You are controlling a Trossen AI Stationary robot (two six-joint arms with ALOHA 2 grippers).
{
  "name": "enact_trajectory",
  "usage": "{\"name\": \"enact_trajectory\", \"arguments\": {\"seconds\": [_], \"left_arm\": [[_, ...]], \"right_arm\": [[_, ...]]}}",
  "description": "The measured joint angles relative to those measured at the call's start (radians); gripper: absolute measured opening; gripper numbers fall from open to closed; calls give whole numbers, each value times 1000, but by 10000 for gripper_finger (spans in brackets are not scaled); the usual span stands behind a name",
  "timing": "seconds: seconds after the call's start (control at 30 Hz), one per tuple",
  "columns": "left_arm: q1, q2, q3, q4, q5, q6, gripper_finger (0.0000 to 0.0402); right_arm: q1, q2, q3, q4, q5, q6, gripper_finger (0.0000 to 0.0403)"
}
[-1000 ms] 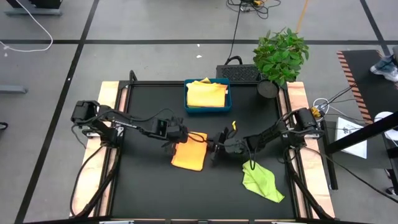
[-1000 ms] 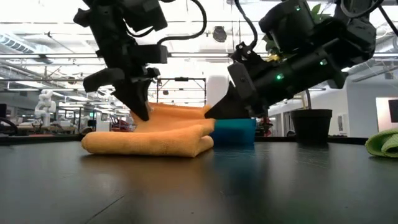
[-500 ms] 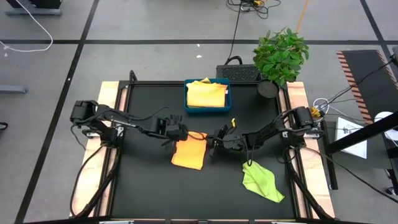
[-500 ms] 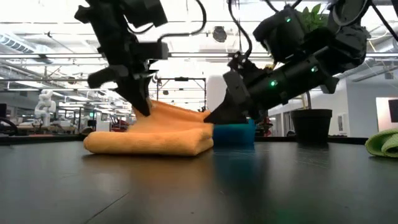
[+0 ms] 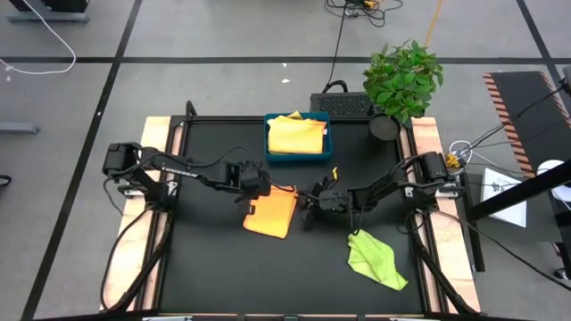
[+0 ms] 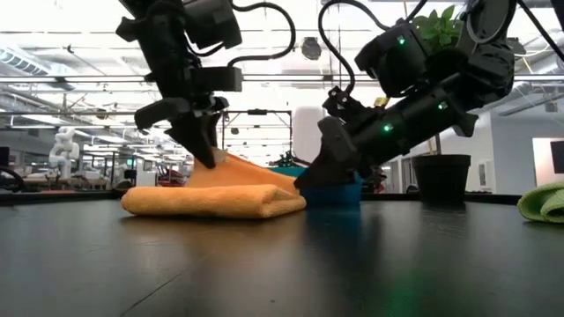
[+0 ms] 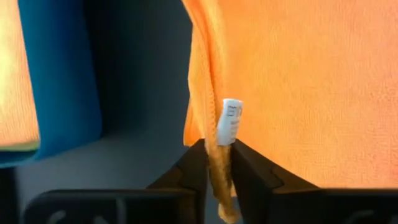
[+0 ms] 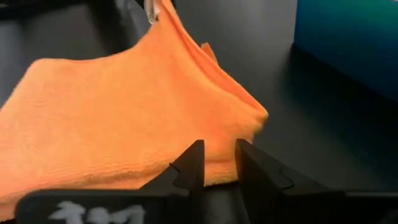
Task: Fold microfiber towels
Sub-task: Fold the orange microfiber towel, then stack the orange microfiber towel on top of the orange microfiber towel in the bin
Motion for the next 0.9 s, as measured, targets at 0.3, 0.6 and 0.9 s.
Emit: {"name": "enact_trajectory", "arguments": {"seconds": [0.3,0.6,0.9], "left_arm": [[-26,-73,1,-60,-185,-20,140],[-118,-210,-28,-21,-62,-181,147],[-257,-244,-186,272,-45,-210,147]], "right_arm": [[17,-79,2,-129,0,-45,90],[31,-183,-22,-127,25,-84,91],[89,-177,-44,-79,23,-95,91]]}}
